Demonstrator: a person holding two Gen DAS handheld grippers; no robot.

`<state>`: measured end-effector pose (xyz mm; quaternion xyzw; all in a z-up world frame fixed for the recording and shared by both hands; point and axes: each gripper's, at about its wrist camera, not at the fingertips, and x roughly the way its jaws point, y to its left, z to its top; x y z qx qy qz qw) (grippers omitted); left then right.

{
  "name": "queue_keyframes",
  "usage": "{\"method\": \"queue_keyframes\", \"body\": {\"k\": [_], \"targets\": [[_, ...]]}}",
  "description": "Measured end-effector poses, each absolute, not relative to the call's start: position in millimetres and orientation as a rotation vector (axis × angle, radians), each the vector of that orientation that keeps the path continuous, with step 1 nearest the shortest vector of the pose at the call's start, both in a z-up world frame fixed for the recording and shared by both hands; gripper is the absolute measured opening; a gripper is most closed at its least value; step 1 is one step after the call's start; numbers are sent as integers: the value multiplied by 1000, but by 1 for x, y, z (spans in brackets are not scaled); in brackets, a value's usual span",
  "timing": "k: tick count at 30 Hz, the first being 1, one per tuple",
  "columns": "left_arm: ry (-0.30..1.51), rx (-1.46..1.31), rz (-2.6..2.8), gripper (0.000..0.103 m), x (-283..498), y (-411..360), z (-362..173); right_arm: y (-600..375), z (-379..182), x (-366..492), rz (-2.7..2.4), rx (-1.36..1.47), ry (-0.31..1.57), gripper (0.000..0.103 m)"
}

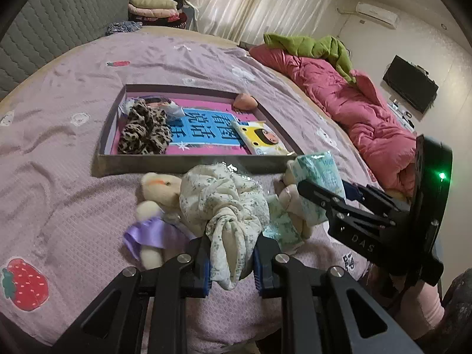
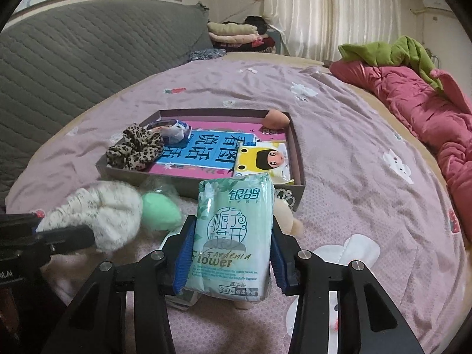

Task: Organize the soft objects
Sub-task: 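Carry the white cloth with the left tool and the tissue pack with the right tool over the box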

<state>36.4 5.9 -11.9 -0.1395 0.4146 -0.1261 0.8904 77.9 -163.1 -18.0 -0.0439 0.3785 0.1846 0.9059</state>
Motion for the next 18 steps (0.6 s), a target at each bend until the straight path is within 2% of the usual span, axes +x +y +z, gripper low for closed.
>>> {"method": "queue_keyframes", "body": {"k": [18], "targets": [[772, -297, -191, 21, 39, 27, 1, -158, -9, 77, 416, -80, 757, 47]]}}
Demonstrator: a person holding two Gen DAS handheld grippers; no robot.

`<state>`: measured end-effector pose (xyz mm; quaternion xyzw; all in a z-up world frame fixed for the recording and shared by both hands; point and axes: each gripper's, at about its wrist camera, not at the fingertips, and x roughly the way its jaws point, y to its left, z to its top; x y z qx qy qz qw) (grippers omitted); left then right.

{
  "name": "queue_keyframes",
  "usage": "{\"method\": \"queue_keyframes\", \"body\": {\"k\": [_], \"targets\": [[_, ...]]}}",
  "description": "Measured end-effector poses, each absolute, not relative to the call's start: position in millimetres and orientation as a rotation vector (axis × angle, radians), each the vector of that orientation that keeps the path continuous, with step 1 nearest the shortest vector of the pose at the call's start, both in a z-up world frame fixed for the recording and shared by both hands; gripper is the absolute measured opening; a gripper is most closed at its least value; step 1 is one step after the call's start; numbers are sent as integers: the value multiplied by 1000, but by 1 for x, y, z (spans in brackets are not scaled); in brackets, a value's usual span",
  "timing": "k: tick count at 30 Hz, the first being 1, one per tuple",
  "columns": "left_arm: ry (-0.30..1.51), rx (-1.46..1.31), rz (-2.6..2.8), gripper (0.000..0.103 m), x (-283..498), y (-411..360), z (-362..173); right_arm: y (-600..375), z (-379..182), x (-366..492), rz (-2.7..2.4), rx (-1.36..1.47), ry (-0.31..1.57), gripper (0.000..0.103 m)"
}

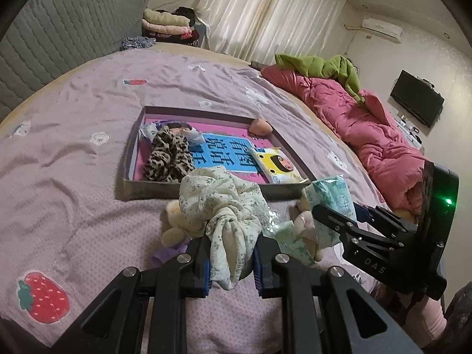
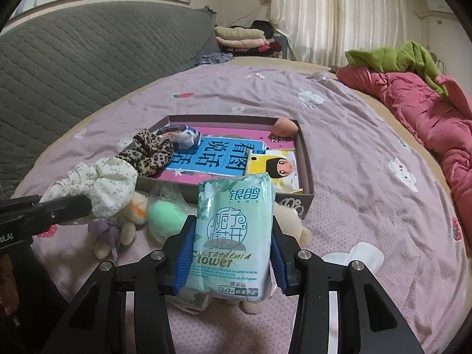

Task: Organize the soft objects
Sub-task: 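Carry the white cloth with the left tool and the tissue pack with the right tool over the box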

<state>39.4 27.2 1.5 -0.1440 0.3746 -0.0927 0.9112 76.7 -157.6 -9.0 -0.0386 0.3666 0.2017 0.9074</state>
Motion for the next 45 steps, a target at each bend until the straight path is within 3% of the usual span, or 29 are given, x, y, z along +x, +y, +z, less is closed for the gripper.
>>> {"method": "queue_keyframes", "body": {"k": [45], "targets": [[718, -288, -137, 21, 130, 33, 2, -159, 16, 127, 456, -83, 639, 47]]}}
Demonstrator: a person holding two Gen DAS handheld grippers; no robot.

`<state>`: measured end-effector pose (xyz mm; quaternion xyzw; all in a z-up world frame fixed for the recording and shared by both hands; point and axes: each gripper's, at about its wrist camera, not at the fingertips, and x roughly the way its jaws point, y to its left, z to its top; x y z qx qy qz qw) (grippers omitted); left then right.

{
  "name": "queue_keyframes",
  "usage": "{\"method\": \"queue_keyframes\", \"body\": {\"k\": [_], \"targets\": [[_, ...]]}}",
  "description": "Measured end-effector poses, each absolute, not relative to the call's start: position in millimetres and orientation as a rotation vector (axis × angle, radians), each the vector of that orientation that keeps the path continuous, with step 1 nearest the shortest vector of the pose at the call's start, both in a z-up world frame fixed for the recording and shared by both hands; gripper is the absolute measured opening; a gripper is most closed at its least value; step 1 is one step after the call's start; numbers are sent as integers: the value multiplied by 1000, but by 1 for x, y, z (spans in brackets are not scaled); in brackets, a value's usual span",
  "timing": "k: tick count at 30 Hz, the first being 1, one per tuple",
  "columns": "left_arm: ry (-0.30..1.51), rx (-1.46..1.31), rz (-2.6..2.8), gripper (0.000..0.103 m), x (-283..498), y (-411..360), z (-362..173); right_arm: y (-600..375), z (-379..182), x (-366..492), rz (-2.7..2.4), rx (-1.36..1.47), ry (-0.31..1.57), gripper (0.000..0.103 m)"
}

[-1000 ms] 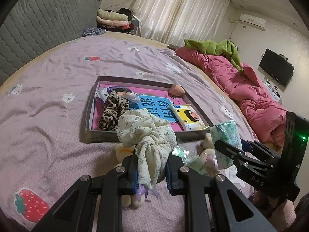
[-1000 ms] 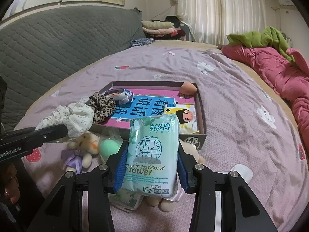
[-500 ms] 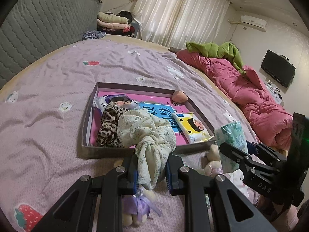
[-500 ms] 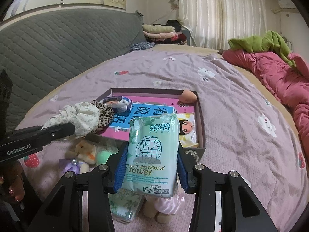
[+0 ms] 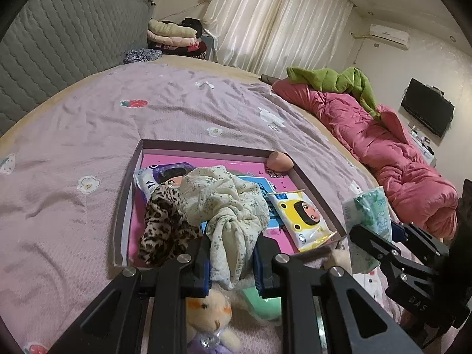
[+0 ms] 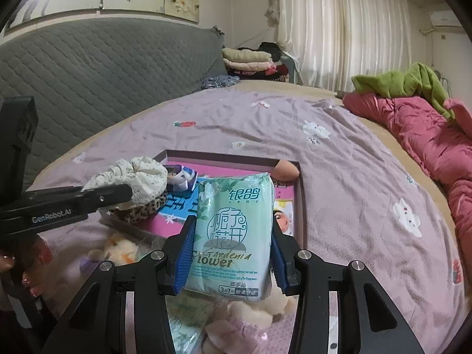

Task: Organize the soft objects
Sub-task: 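Carry the white cloth with the left tool and the tissue pack with the right tool over the box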

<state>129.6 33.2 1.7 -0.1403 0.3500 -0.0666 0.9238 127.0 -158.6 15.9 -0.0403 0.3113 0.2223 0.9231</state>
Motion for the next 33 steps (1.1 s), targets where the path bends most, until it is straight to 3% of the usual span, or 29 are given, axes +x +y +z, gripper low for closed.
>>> {"method": "queue_keyframes", "body": {"k": [33], "targets": [[735, -271, -136, 21, 174, 27, 2, -159, 26, 161, 442, -54, 594, 47]]}}
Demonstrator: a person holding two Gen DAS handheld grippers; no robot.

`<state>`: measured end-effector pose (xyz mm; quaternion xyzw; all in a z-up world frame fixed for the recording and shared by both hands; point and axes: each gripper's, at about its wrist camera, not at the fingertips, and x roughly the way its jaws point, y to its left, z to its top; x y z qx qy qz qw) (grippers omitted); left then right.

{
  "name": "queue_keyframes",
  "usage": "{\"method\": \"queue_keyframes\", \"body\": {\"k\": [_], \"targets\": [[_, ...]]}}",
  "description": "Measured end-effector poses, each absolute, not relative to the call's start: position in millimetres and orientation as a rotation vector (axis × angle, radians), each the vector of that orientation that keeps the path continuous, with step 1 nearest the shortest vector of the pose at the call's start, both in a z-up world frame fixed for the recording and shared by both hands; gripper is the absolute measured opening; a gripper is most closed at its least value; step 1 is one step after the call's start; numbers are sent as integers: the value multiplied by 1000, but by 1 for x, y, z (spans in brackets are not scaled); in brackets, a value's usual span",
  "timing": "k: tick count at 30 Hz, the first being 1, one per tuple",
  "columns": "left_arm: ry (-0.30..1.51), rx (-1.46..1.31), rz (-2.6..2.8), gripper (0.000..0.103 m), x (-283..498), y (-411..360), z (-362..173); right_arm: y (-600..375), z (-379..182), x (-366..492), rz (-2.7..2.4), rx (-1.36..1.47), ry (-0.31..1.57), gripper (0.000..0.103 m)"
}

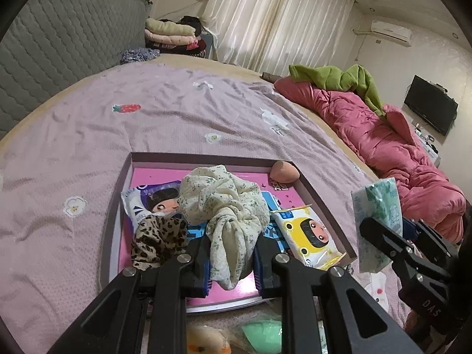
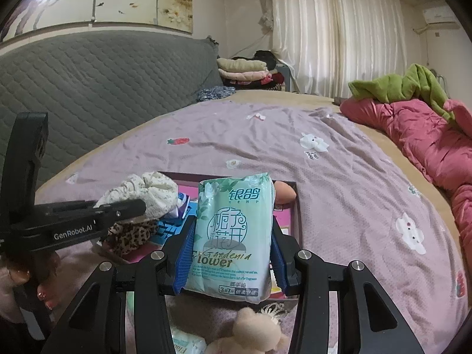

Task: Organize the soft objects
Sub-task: 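Carry the white cloth with the left tool and the tissue pack with the right tool over the box, then lower the tissue pack into the box with the right tool while the left tool holds the cloth above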

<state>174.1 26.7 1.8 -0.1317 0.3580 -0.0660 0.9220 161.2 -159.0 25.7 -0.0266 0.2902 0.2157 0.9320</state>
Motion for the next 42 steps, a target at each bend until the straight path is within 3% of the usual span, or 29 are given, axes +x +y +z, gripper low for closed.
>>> {"method": "queue_keyframes", "body": {"k": [15, 42], "targets": [[772, -255, -155, 21, 188, 22, -7, -157, 25, 189, 434, -68, 595, 47], [979, -250, -160, 22, 206, 15, -51, -133, -48, 220, 374, -211, 866, 48]]}}
